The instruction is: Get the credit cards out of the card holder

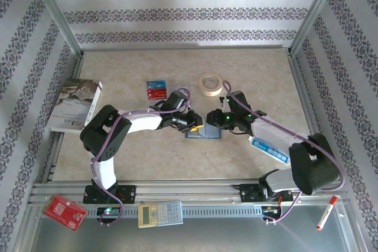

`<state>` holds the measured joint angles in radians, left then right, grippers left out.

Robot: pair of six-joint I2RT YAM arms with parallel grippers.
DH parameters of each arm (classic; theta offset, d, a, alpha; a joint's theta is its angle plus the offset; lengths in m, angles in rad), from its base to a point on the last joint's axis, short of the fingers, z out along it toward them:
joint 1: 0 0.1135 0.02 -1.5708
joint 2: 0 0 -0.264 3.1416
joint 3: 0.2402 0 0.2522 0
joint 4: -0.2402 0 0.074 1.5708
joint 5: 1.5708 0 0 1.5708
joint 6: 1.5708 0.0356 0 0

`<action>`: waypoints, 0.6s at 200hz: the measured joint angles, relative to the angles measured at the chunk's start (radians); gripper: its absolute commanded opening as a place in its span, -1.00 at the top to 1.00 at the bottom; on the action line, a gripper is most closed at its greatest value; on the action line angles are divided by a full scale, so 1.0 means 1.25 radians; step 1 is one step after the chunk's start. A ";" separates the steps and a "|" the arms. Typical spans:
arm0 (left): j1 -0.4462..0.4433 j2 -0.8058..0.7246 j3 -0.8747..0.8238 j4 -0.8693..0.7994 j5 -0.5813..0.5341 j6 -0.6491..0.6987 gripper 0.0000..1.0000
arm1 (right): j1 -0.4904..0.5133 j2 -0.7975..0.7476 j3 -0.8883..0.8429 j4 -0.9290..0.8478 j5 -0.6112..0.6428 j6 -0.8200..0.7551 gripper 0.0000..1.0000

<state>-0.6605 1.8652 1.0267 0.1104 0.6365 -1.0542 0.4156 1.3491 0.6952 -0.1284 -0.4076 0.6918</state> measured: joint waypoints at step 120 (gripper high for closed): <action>-0.051 0.031 0.076 -0.043 -0.049 0.017 0.31 | -0.049 -0.120 -0.051 -0.032 0.095 0.027 0.45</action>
<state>-0.7242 1.9045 1.1217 0.0563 0.5758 -1.0325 0.3538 1.1992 0.6312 -0.1680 -0.2893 0.7261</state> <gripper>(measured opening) 0.381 0.299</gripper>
